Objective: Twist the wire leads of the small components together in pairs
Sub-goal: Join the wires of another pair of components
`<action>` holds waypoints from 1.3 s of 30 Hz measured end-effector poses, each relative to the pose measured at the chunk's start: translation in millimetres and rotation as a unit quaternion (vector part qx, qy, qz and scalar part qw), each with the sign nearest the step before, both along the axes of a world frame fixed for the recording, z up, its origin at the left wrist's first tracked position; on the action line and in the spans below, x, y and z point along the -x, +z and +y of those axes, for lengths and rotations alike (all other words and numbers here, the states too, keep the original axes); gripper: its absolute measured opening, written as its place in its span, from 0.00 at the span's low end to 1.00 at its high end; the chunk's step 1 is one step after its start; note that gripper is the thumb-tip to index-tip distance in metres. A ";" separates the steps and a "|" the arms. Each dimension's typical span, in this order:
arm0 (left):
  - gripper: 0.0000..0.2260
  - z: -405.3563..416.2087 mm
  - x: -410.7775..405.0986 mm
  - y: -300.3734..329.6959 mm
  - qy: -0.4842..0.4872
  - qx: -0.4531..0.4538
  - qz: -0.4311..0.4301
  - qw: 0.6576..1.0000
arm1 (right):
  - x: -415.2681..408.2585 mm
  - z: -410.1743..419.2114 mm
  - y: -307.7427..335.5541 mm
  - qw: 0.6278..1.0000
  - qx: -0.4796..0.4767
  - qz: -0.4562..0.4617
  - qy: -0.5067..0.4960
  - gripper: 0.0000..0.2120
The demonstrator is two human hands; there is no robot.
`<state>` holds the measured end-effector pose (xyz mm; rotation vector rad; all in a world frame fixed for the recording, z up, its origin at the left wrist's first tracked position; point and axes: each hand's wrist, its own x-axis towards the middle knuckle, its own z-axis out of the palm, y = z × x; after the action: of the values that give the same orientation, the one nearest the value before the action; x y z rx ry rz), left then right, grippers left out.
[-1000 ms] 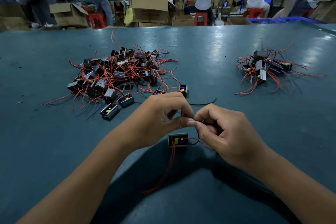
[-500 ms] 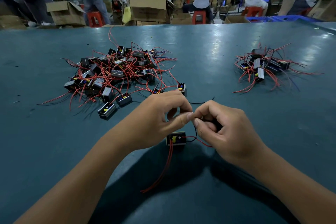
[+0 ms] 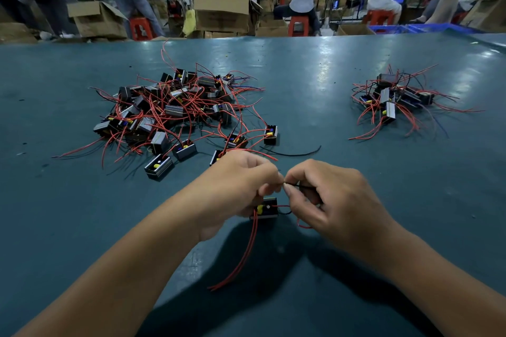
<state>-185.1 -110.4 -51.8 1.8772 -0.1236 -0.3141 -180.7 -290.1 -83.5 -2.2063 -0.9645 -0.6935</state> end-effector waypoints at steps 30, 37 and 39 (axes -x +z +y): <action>0.04 16.8 -17.5 -11.5 -0.079 -0.095 -0.445 0.887 | -5.9 -5.4 -6.9 0.953 -0.190 0.227 0.063 0.03; 0.04 10.5 -18.7 -21.8 -0.055 0.070 -0.318 0.944 | -9.2 -3.5 -9.0 0.939 -0.238 0.239 0.071 0.09; 0.03 7.6 -18.7 -25.4 -0.049 0.123 -0.277 0.952 | -9.2 -3.2 -8.9 0.939 -0.243 0.234 0.067 0.09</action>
<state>-166.4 -102.8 -77.2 1.6660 -0.6113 0.1669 -171.5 -293.3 -92.3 -1.7296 -0.6085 -0.2757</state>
